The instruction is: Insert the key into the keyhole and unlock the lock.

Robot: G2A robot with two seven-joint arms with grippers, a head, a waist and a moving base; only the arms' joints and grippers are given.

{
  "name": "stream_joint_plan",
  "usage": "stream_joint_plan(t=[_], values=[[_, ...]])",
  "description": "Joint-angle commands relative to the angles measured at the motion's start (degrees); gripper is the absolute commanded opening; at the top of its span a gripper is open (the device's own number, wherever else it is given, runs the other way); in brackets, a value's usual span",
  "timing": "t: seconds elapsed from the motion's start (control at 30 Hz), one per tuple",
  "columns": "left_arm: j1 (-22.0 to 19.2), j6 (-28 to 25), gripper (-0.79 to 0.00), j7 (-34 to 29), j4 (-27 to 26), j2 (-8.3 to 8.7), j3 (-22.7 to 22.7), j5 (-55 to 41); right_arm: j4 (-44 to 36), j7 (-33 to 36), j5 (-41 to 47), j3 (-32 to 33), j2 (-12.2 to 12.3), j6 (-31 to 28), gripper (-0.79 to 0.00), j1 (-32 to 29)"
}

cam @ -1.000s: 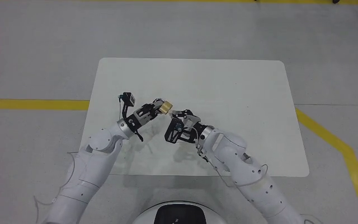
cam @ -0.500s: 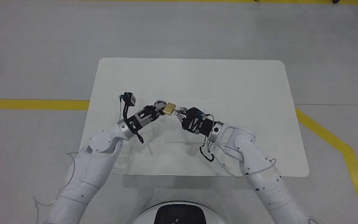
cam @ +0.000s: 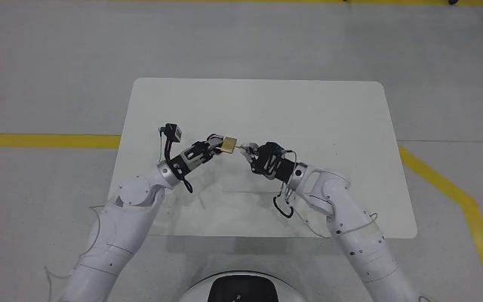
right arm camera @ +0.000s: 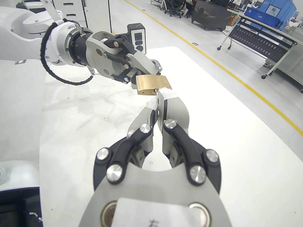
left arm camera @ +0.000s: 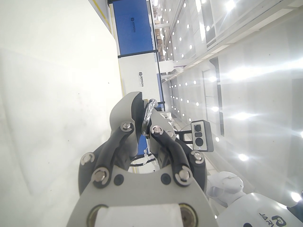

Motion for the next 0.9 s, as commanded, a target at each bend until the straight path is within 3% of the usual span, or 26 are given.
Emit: stream_joint_plan(t=[0.0, 0.1, 0.17, 0.2, 0.5, 0.7, 0.87], values=[[0.0, 0.0, -0.785, -0.1, -0.1, 0.02, -0.2, -0.1, 0.0, 0.1, 0.5, 0.4, 0.1, -0.4, -0.785, -0.1], [0.1, -0.1, -0.785, -0.1, 0.0, 0.04, -0.3, -0.2, -0.3, 0.5, 0.9, 0.8, 0.2, -0.6, -0.785, -0.2], [0.1, -0.1, -0.785, -0.2, 0.0, 0.04, -0.4, -0.3, -0.6, 1.1, 1.0, 0.7, 0.3, -1.6, -0.228, 0.0], [0.1, -0.1, -0.785, -0.3, 0.0, 0.04, -0.4, -0.4, -0.8, 1.5, 0.7, 0.7, 0.3, -2.0, 0.0, 0.2], [-0.6, 0.9, -0.785, -0.8, 0.9, 0.06, -0.7, -0.8, -0.8, 1.6, 0.7, 0.7, 0.3, -2.0, 0.0, 0.2], [-2.5, 5.4, -0.785, -3.5, 3.1, 0.25, -1.0, -1.0, -0.8, 1.2, 0.6, 0.6, 0.3, -1.9, 0.0, 0.0], [-5.1, 10.6, -0.785, -7.7, 4.5, 0.27, 1.9, 3.8, 0.7, -4.7, 2.9, 5.3, 1.1, -3.2, 0.0, -1.1]])
